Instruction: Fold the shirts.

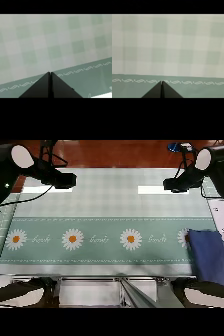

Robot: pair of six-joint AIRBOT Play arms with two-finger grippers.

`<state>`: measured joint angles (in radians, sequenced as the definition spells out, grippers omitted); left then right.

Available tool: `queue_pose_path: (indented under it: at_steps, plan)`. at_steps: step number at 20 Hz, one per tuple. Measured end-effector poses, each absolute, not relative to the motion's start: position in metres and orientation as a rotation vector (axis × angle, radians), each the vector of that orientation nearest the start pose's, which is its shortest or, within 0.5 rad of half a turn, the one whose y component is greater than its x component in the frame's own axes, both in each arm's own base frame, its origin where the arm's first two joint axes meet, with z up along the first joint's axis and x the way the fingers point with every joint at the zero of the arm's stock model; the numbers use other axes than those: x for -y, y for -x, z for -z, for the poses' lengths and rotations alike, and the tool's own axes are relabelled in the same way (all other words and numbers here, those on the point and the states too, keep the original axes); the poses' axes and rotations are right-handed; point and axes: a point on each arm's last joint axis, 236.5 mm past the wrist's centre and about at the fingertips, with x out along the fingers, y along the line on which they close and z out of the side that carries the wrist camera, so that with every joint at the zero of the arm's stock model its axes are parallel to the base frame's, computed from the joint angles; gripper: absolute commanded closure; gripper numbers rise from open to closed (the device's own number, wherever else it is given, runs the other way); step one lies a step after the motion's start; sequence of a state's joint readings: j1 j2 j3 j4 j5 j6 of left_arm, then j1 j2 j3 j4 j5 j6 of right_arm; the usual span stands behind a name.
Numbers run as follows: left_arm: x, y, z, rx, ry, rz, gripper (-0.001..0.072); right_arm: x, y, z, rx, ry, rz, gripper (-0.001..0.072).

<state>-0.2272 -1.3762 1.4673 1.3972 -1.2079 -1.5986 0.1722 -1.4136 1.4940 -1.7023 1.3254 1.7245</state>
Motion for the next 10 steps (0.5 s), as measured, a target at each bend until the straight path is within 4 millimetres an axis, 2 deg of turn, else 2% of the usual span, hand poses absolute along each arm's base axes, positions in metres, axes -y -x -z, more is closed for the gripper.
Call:
queue_pose_path:
  at_steps: [10]
  plan:
    - [0.131,-0.424,-0.066,-1.177,0.028,0.273,0.0687,-0.044,-0.425,-0.06,-1.237,0.116,0.046,0.0693]
